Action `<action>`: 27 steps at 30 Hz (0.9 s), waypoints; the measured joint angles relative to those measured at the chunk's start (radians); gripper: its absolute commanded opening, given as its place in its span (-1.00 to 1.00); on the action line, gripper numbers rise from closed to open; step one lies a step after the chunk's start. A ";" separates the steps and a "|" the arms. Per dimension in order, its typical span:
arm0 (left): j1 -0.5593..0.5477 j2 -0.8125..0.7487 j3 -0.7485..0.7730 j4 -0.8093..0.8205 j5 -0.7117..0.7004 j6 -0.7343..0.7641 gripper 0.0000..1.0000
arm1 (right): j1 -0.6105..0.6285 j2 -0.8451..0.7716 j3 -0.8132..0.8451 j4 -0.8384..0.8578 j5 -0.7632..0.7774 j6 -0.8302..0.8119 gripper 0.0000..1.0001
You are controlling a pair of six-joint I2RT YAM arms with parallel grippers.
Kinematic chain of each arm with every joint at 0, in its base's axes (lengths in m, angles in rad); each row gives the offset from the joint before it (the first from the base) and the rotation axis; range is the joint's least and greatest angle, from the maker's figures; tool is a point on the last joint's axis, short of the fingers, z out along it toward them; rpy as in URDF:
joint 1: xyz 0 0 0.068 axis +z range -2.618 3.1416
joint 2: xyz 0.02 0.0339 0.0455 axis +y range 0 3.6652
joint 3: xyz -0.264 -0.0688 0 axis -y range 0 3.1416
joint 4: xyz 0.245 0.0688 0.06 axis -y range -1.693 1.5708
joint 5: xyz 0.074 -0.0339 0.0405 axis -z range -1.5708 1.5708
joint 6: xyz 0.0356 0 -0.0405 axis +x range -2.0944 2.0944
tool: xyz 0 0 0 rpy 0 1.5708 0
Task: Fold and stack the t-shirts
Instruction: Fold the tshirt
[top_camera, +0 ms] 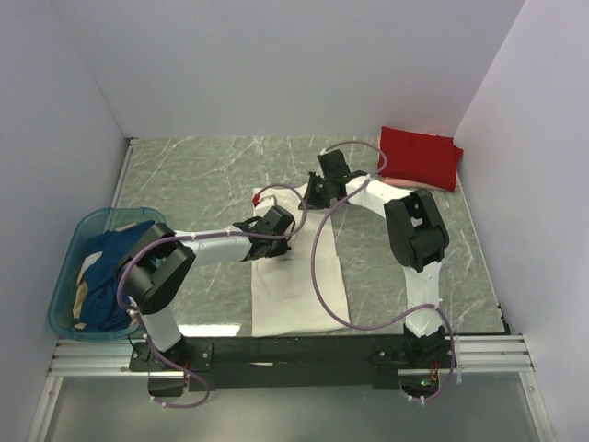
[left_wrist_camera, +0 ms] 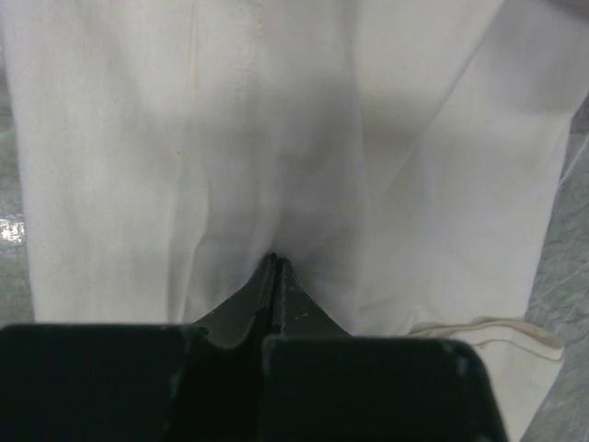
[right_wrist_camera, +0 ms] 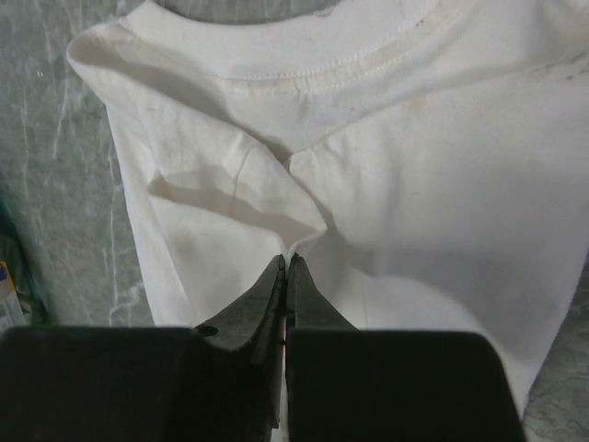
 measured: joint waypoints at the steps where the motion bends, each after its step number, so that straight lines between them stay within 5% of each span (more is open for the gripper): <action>1: 0.000 0.000 -0.007 0.003 0.000 0.000 -0.99 | -0.001 0.000 0.006 -0.005 0.006 -0.002 -1.00; 16: 0.004 -0.001 -0.029 0.055 0.001 -0.007 -0.99 | -0.009 0.050 0.096 -0.084 0.082 -0.056 -0.96; 21: 0.012 -0.005 -0.029 0.053 0.010 0.000 -0.91 | -0.014 0.067 0.096 -0.098 0.111 -0.068 -0.26; 24: 0.026 -0.023 -0.029 0.029 0.023 0.021 -0.76 | -0.022 0.066 0.100 -0.095 0.135 -0.081 0.01; 27: 0.060 -0.058 -0.027 0.001 0.036 0.038 -0.74 | -0.035 0.050 0.102 -0.105 0.146 -0.086 0.05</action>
